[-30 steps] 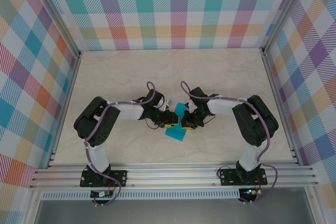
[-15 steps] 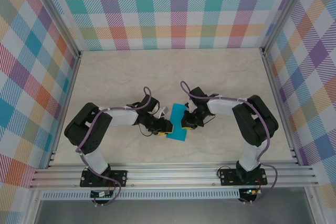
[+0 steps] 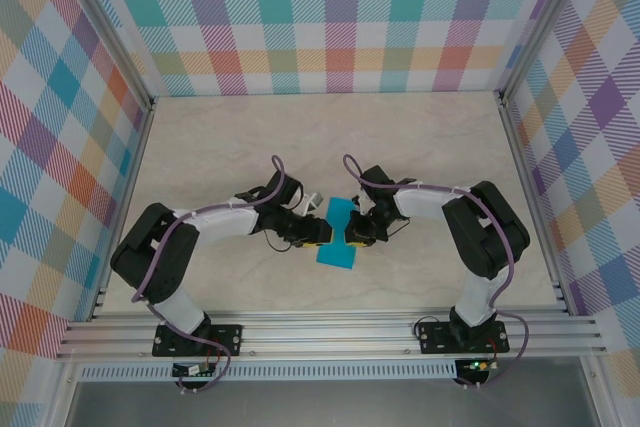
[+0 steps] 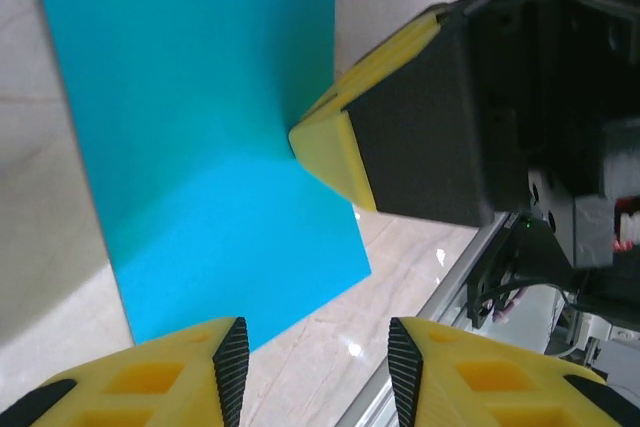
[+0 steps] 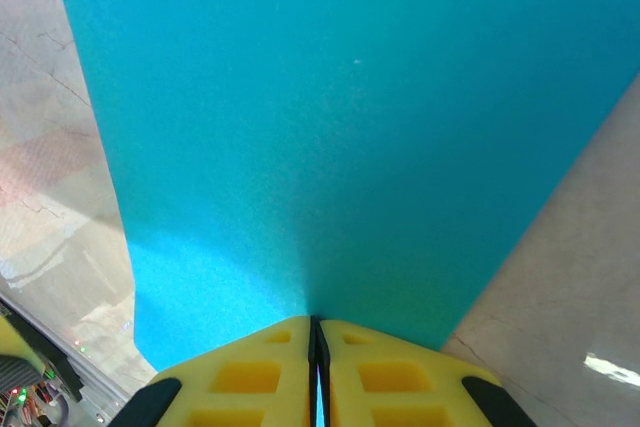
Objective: Fold a paper plane with a square sheet of paper (fold left side to right side)
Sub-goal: First fold the square sheet of paper in half at the center of the table.
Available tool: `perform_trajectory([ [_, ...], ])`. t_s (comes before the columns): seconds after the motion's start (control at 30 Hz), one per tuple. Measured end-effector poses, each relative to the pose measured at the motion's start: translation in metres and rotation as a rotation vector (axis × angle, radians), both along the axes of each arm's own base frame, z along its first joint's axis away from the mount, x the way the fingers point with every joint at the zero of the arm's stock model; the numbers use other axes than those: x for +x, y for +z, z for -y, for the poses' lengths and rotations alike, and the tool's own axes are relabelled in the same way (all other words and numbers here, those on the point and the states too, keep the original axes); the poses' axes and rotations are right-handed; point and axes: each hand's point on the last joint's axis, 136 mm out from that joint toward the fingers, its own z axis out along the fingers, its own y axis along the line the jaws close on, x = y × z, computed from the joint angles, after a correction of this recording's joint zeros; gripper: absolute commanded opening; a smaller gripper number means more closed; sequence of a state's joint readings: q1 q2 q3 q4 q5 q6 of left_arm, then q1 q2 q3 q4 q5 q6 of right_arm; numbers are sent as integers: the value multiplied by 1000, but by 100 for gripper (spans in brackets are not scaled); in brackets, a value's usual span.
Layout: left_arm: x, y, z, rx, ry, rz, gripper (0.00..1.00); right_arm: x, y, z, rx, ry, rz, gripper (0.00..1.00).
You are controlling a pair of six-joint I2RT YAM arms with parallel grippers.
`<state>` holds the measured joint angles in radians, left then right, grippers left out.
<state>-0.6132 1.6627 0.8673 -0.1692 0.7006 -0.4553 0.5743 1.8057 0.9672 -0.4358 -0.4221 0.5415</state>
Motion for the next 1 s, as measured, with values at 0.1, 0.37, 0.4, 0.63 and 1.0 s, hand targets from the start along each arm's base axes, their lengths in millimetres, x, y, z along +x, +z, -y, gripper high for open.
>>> perform_trajectory([
  [0.1, -2, -15, 2, 18, -8, -31, 43, 0, 0, 0, -2, 0, 1, 12],
  [0.37, -11, -36, 3, 56, -28, -76, 42, 0, 0, 0, -3, 0, 1, 12],
  [0.4, -12, -37, 3, 59, -32, -73, 42, 0, 0, 0, -3, 0, 1, 12],
  [0.63, -29, -38, -2, 79, -77, -69, 42, 1, 0, 0, -3, 0, 2, 12],
  [1.0, -56, -39, -13, 124, -111, -95, 43, 1, 0, 0, -5, -1, 3, 12],
])
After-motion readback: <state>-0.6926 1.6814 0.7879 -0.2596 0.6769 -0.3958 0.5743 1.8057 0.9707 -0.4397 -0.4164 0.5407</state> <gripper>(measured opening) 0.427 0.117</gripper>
